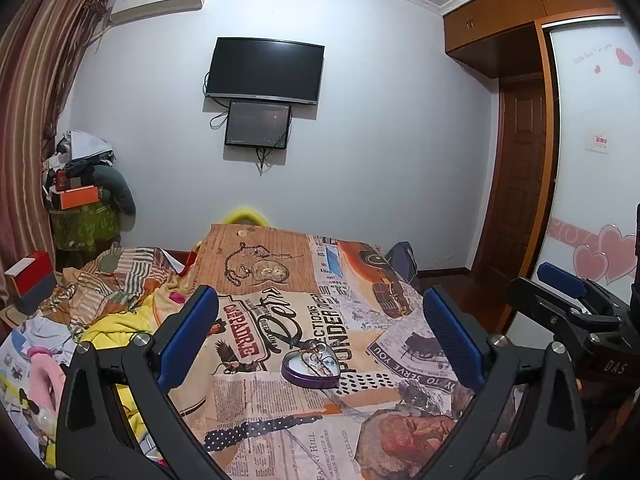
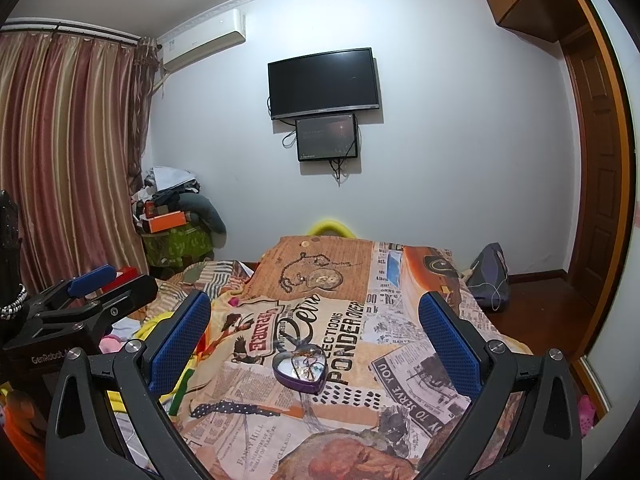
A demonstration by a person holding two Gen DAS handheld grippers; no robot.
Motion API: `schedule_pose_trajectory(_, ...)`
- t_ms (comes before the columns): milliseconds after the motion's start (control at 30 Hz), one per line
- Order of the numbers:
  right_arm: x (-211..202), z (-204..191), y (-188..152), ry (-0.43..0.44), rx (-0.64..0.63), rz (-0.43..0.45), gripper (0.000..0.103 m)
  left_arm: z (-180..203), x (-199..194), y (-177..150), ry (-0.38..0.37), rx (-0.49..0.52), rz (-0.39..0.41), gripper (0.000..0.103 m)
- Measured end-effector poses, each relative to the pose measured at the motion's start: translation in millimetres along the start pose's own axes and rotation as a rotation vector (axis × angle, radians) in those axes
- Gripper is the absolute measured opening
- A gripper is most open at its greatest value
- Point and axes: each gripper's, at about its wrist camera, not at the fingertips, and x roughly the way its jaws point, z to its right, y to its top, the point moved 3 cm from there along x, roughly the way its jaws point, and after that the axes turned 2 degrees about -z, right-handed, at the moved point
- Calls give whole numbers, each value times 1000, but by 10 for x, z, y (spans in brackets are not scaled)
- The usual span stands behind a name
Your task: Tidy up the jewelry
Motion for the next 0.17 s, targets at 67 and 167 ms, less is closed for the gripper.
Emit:
schedule_pose_trajectory(67, 10, -6, -1, 0, -1, -3, 103, -9, 12, 3, -4, -2, -2, 103)
schedule_pose_trajectory(167, 21, -9, -5, -1, -4, -5, 103, -24, 30, -3, -2, -3, -5, 103)
